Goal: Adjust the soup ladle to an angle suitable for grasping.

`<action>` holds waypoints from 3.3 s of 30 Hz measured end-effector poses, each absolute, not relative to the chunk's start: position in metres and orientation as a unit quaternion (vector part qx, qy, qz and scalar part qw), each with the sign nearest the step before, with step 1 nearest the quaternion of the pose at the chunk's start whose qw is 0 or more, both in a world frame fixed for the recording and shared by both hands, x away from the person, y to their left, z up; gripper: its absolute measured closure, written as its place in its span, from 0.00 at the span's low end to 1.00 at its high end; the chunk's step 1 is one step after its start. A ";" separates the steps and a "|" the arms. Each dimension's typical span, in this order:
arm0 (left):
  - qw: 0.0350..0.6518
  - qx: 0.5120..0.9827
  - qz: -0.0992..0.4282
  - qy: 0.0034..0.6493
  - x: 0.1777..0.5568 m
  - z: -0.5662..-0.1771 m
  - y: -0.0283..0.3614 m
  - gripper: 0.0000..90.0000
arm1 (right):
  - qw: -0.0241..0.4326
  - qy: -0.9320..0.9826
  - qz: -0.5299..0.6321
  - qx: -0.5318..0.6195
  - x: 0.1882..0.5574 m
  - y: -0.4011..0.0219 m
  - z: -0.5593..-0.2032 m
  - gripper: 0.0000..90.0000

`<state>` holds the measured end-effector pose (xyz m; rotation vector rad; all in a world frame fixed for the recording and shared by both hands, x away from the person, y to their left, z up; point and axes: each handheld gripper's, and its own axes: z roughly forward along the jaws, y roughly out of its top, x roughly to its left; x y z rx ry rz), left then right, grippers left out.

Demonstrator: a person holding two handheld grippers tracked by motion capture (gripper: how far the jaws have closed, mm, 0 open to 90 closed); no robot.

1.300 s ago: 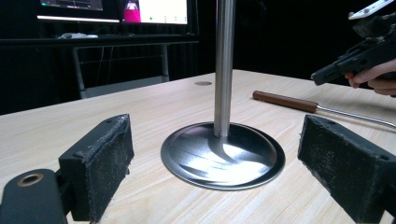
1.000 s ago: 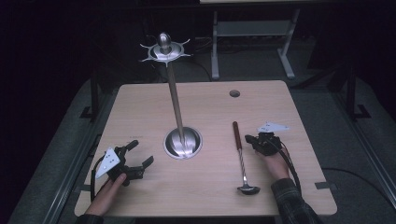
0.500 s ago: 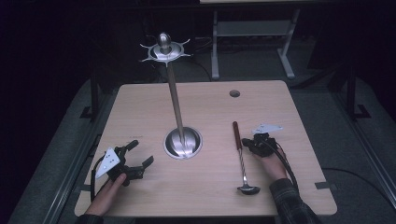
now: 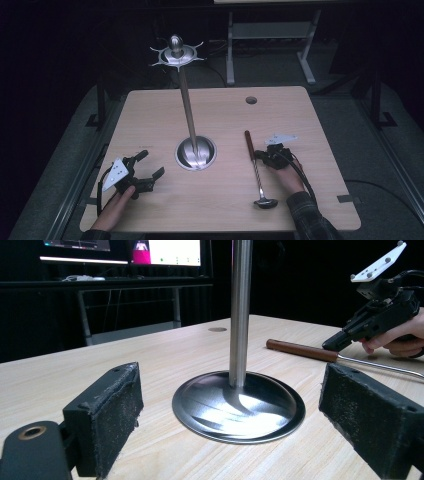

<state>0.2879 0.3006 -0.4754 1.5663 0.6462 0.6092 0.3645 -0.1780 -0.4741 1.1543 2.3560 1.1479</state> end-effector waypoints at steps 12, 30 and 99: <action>0.622 0.681 0.265 0.281 0.288 -0.475 0.301 0.11 | 0.120 0.834 0.397 0.363 0.366 -0.160 -0.473 1.00; 0.622 0.681 0.265 0.281 0.288 -0.475 0.301 0.11 | 0.081 0.851 0.413 0.315 0.362 -0.144 -0.473 1.00; 0.622 0.682 0.263 0.280 0.288 -0.475 0.301 0.11 | -0.021 0.922 0.179 0.343 0.318 -0.141 -0.442 1.00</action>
